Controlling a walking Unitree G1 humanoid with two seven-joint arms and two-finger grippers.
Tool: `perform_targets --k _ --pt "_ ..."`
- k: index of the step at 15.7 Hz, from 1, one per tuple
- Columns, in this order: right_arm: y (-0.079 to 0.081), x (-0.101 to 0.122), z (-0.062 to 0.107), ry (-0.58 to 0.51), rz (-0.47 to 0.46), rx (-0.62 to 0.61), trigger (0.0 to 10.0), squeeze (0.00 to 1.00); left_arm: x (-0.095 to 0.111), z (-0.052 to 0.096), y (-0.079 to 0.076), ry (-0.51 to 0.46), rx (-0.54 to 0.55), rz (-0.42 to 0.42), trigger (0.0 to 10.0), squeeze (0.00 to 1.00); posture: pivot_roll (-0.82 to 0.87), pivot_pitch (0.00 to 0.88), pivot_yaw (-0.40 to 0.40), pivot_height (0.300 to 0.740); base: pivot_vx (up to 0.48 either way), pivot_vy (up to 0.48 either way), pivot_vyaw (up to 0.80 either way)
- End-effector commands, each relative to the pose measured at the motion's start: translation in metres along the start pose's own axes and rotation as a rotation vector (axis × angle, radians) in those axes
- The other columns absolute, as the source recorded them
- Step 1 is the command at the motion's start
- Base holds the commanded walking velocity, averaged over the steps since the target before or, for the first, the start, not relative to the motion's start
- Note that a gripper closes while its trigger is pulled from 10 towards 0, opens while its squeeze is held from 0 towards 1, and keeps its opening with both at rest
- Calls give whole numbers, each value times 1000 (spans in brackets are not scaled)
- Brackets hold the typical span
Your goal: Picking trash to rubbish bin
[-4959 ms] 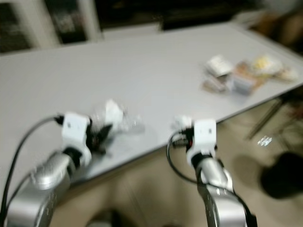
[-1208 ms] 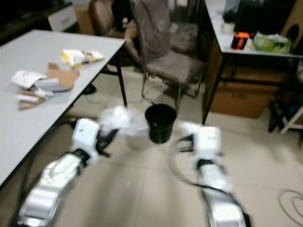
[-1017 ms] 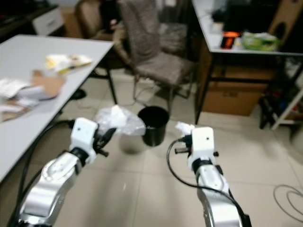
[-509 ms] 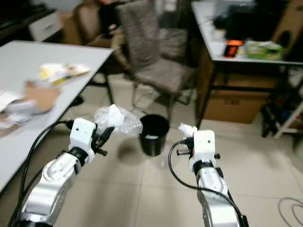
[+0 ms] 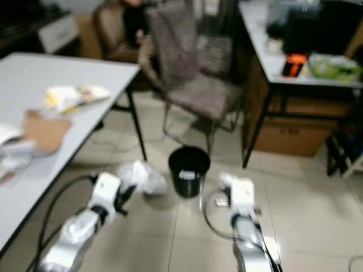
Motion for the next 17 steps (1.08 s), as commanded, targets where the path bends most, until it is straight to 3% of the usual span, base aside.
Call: perform_targets --k 1,5,9,17 --pt "-5 -2 -1 -2 4 -20 10000 0 3 -5 -2 -17 2 9 10000 0 -64 0 18 740 420 0 0" --pt "1 -7 -6 0 5 -8 10000 0 -5 -7 -4 -10 -12 6 10000 0 -53 0 26 740 418 0 0" --pt "4 -20 -7 36 19 10 10000 0 -12 -8 -6 3 -24 -6 10000 0 -55 0 28 740 418 0 -519" --pt "8 -11 -18 18 33 53 10000 0 -10 -14 -2 -2 -9 5 10000 0 -43 0 7 740 420 0 0"
Point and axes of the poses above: a point about 5 cm out from each wrist's last joint towards the gripper, its own z axis pointing back from the gripper into the wrist, its own x axis along the axis of the wrist's last joint, y = z × x, the point moved 4 cm from there along -z, pointing out of the wrist towards the gripper, and after that the axes turned 2 degrees about z, right-handed, at the moved point
